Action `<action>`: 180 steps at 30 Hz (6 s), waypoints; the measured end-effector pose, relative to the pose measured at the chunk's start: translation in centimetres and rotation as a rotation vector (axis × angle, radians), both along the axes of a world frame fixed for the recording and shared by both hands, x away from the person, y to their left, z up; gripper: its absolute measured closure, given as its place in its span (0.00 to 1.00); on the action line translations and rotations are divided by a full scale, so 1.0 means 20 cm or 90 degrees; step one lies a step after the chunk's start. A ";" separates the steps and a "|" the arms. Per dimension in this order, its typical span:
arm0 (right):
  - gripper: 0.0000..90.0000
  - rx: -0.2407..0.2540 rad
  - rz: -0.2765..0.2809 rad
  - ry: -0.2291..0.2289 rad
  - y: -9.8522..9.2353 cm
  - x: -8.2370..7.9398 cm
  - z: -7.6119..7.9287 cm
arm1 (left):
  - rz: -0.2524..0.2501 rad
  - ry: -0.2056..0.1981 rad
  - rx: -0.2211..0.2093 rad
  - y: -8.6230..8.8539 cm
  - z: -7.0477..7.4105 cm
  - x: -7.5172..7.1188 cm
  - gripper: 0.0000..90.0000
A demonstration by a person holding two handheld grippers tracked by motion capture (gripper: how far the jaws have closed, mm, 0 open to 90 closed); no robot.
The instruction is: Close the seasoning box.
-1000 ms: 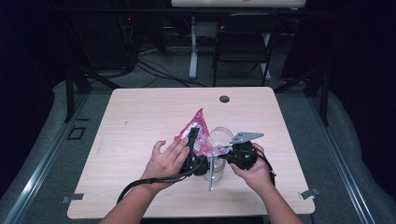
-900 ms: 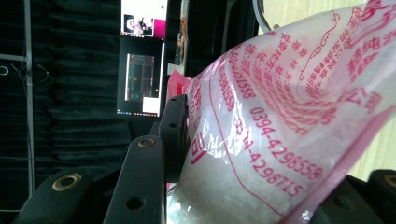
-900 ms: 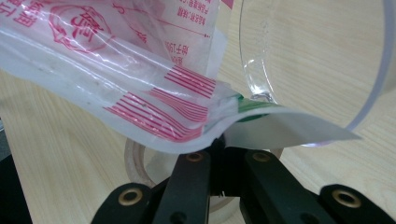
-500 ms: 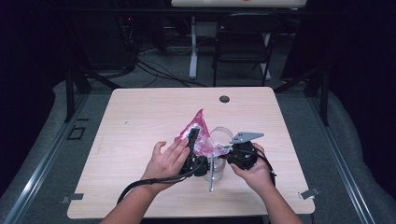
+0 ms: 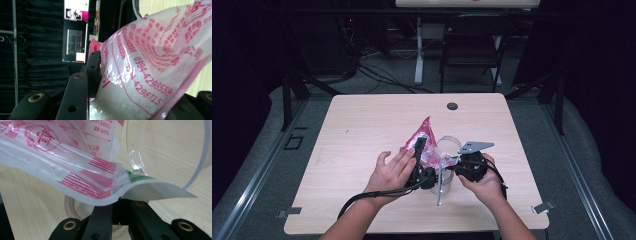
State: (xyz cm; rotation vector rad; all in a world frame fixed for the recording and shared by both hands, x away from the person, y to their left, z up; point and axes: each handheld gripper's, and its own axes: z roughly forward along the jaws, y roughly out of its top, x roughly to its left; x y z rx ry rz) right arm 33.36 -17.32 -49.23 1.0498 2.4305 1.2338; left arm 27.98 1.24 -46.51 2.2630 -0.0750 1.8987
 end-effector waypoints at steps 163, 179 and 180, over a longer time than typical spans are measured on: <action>0.84 0.072 0.021 -0.077 0.11 -0.07 0.09 | 0.117 0.450 -0.484 0.32 -0.50 0.12 0.80; 0.63 0.119 0.036 -0.079 0.09 -0.08 0.13 | 0.116 0.506 -0.566 0.39 -0.50 0.16 0.81; 0.62 0.124 0.036 -0.082 0.09 -0.08 0.13 | 0.117 0.513 -0.576 0.40 -0.50 0.16 0.81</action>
